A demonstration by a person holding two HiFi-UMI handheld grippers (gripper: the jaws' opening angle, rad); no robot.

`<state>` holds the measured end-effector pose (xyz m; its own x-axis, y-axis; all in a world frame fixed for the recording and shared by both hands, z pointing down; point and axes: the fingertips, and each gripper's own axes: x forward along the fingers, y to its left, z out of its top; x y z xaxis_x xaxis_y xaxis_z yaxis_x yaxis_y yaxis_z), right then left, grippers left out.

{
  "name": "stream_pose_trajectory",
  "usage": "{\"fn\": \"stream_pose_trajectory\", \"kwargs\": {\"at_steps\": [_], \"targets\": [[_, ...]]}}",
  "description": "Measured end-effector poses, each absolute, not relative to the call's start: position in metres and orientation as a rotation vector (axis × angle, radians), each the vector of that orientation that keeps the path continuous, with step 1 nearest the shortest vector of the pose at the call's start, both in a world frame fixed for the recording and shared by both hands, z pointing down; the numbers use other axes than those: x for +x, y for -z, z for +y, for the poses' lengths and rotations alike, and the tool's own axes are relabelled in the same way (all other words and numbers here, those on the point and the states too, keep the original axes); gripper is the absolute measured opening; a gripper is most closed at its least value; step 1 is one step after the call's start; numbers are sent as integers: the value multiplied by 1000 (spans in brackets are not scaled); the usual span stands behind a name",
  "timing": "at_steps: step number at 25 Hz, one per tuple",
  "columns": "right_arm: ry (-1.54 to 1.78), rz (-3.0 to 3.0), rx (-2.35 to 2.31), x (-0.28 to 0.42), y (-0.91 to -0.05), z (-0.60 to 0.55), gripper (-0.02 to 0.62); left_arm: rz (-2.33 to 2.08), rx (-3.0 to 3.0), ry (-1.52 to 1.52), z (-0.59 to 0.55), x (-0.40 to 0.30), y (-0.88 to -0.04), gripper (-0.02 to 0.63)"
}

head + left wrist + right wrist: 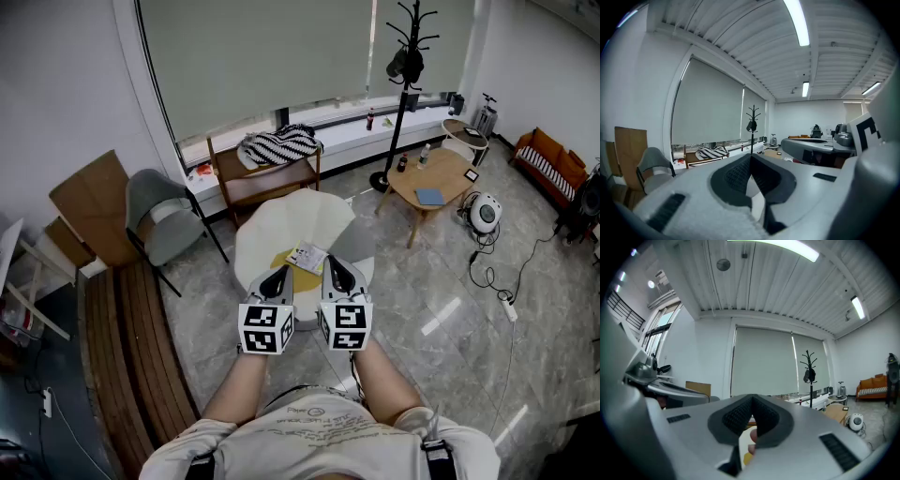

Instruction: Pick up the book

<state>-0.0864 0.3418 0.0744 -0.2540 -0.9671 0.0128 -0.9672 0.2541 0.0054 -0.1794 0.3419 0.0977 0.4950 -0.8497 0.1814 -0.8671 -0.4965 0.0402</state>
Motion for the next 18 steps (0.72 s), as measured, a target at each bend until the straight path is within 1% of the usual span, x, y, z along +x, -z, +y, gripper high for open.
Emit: {"fn": "stream_pose_trajectory", "kwargs": {"at_steps": [18], "targets": [[-72, -2483, 1949, -63, -85, 332, 26, -1492, 2612, -233, 334, -161, -104, 12]]}}
